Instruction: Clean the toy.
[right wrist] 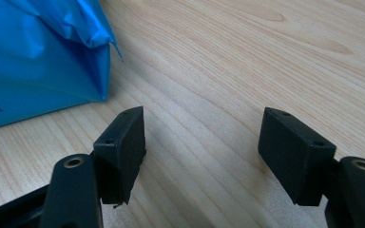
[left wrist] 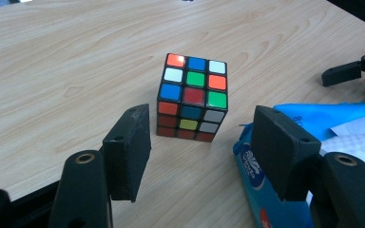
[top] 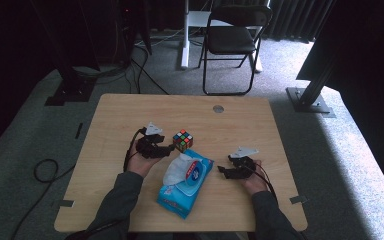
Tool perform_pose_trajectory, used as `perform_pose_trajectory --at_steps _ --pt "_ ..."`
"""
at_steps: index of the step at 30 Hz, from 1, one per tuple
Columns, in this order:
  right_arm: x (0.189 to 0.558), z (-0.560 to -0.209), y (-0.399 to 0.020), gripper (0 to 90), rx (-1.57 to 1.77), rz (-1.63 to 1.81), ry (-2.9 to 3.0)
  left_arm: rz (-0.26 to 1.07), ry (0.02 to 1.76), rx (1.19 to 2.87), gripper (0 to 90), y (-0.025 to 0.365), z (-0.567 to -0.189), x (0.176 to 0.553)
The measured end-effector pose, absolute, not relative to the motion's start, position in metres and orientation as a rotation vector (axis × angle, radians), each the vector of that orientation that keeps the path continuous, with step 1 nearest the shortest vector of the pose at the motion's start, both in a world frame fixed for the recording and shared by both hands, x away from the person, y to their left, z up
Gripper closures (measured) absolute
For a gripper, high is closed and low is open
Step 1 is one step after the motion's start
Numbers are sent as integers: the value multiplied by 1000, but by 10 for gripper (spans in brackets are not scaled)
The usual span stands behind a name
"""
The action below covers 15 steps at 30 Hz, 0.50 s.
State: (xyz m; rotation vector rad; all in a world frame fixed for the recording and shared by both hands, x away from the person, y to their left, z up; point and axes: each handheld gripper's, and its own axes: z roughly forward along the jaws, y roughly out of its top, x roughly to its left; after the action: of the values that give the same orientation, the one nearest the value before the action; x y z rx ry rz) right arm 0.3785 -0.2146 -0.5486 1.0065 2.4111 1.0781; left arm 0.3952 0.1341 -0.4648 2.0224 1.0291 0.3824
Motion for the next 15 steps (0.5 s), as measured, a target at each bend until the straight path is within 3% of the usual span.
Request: perform_pose_trajectory --at_steps 15 --pt "378 -549 -214 325 1015 1077 2404 341 985 1998 390 134 -459 376"
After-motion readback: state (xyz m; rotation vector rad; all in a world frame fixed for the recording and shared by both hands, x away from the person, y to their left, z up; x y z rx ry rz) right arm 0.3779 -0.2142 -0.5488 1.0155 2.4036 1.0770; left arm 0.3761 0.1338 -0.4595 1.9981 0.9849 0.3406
